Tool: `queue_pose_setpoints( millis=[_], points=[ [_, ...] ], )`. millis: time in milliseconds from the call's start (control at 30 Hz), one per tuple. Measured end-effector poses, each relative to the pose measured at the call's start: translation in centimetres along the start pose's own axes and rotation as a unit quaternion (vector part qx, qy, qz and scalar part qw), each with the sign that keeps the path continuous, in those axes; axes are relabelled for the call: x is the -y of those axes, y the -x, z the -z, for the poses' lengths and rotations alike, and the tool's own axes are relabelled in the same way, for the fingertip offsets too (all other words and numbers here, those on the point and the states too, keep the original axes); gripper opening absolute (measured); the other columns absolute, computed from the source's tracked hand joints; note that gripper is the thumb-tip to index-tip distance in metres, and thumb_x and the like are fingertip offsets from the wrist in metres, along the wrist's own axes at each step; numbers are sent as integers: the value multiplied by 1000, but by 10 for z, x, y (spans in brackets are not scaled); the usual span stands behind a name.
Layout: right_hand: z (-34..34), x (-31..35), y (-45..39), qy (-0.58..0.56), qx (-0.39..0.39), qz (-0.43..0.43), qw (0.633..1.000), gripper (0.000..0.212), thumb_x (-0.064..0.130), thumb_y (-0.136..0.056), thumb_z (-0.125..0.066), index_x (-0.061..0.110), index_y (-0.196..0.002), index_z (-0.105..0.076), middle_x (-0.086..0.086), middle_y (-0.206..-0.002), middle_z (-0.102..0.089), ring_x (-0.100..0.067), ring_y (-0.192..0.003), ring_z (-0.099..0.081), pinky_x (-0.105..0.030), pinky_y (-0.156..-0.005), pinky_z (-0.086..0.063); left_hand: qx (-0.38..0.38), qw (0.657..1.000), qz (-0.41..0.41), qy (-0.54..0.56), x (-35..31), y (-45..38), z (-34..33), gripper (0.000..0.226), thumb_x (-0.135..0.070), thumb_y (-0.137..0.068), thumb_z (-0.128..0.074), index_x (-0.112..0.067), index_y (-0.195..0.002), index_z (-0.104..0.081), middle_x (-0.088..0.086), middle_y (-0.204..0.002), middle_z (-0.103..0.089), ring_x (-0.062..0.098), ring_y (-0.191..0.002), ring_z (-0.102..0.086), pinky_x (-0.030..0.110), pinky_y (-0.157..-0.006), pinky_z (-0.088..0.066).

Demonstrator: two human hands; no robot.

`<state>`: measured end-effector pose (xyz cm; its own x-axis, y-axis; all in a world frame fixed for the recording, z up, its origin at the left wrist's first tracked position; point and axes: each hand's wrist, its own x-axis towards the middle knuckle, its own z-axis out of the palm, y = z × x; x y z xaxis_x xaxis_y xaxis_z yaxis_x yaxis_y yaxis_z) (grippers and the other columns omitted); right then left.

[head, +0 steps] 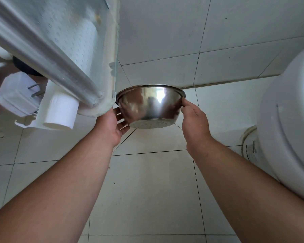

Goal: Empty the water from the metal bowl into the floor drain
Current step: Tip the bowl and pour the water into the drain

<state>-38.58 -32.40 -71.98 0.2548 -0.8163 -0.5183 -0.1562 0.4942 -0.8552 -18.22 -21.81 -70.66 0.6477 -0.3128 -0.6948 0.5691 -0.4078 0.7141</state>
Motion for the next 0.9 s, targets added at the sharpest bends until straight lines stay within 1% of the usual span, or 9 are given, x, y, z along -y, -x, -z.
queue_pose_setpoints(
  millis=[67,167,267,367,500,600,733,833,900],
  points=[
    [0,1,0,8,-3,1,1000,49,29,-91,-47,48,-129,-70,37,-112,-65,19,-98,-56,-22,-85,-47,0,1000,-3,-6,0,0,1,75,-74,-102,-42,-13,-131,-76,12,-134,-78,32,-119,-74,51,-115,-53],
    [0,2,-1,21,-6,5,1000,48,28,-93,-48,50,-130,-69,40,-100,-65,21,-84,-59,-19,-73,-44,-5,1000,-11,-20,0,1,1,80,-78,-98,-41,-11,-126,-75,12,-127,-79,29,-104,-72,49,-114,-53],
    [0,3,-2,32,-10,3,999,43,34,-94,-48,48,-128,-70,32,-110,-68,6,-102,-60,-23,-75,-44,-8,999,-8,-32,1,2,2,85,-81,-95,-39,-11,-124,-75,10,-116,-78,27,-99,-70,46,-109,-53],
    [0,1,-4,42,-13,4,999,44,34,-94,-47,49,-129,-70,24,-118,-67,0,-107,-60,-25,-79,-45,-9,999,-7,-40,0,2,3,85,-80,-95,-38,-10,-126,-74,11,-115,-77,27,-99,-68,43,-102,-55],
    [1,0,-7,44,-25,-1,999,36,38,-94,-50,48,-119,-74,28,-85,-68,-1,-85,-60,-27,-73,-46,-10,999,-7,-33,1,3,3,86,-79,-94,-38,-9,-130,-73,12,-118,-78,27,-100,-68,47,-111,-52],
    [1,-1,-8,43,-28,-6,999,33,39,-94,-51,45,-114,-77,20,-82,-70,-5,-78,-57,-28,-70,-44,-10,1000,-6,-25,1,5,3,91,-79,-83,-41,-8,-130,-73,15,-119,-77,28,-100,-68,49,-113,-51],
    [0,0,-8,58,-26,-17,998,22,40,-92,-52,38,-91,-74,27,-60,-61,-13,-72,-52,-33,-68,-42,-9,1000,0,-21,-1,7,3,92,-73,-69,-42,-8,-126,-73,15,-114,-75,28,-99,-67,44,-103,-54],
    [1,-1,-9,46,-24,-13,999,30,40,-93,-54,32,-106,-79,29,-62,-63,-12,-73,-52,-33,-68,-43,-11,1000,-1,-19,1,4,4,86,-73,-80,-42,-8,-127,-73,19,-126,-78,27,-99,-68,44,-101,-54],
    [2,-2,-9,35,-22,-12,999,29,41,-93,-55,32,-105,-79,30,-65,-64,-10,-71,-51,-32,-69,-41,-10,1000,-2,-21,1,4,4,82,-72,-90,-39,-9,-130,-73,20,-135,-76,27,-101,-68,43,-98,-52]
  ],
)
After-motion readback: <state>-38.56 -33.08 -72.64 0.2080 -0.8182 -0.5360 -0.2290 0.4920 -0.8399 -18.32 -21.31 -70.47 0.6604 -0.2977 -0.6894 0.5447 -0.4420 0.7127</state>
